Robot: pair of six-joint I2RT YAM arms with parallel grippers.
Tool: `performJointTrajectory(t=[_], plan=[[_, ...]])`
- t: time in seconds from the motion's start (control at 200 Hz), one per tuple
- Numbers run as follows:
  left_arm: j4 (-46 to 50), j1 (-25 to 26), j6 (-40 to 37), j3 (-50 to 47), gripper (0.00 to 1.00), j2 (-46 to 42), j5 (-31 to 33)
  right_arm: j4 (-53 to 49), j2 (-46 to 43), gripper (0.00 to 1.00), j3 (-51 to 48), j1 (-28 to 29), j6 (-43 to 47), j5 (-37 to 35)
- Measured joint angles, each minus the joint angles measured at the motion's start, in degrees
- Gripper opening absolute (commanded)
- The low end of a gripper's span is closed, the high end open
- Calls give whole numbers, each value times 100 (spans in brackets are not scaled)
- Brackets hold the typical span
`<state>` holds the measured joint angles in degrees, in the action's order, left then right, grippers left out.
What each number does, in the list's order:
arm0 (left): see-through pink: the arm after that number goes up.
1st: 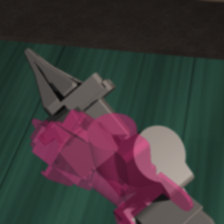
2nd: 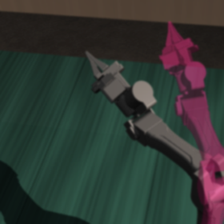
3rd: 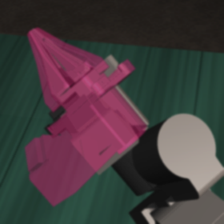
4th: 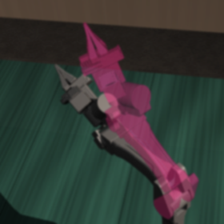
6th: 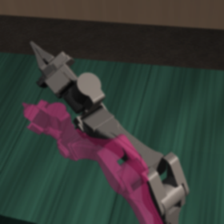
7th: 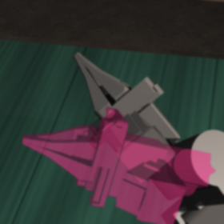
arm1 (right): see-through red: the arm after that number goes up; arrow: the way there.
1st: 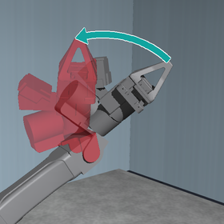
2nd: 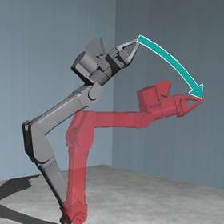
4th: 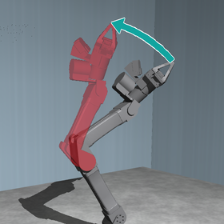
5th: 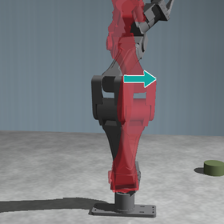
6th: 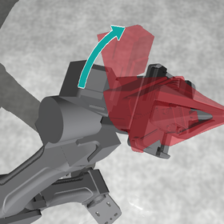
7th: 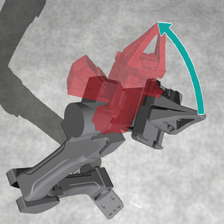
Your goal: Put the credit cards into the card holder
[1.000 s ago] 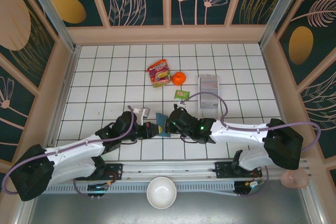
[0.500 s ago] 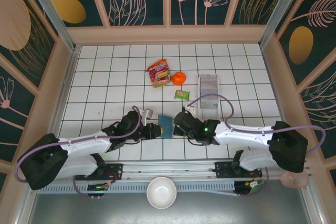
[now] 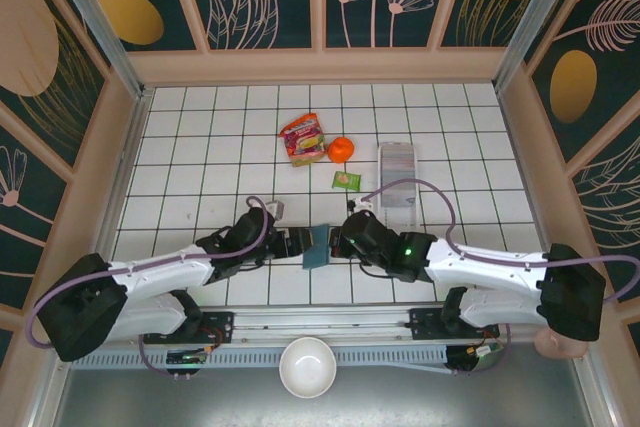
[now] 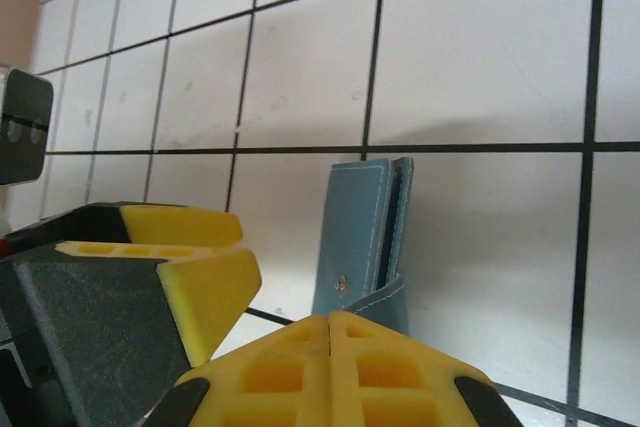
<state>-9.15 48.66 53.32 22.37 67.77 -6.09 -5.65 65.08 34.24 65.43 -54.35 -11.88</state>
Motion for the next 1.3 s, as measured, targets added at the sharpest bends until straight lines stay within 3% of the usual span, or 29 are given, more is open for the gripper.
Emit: performJointTrajectory(t=[0.691, 1.301], plan=[[-337, 0, -63, 348, 87, 715, -697, 337, -173, 0, -131, 42, 2, 129], [-79, 0, -208, 369, 64, 654, -267, 133, -243, 0, -131, 101, -7, -33]])
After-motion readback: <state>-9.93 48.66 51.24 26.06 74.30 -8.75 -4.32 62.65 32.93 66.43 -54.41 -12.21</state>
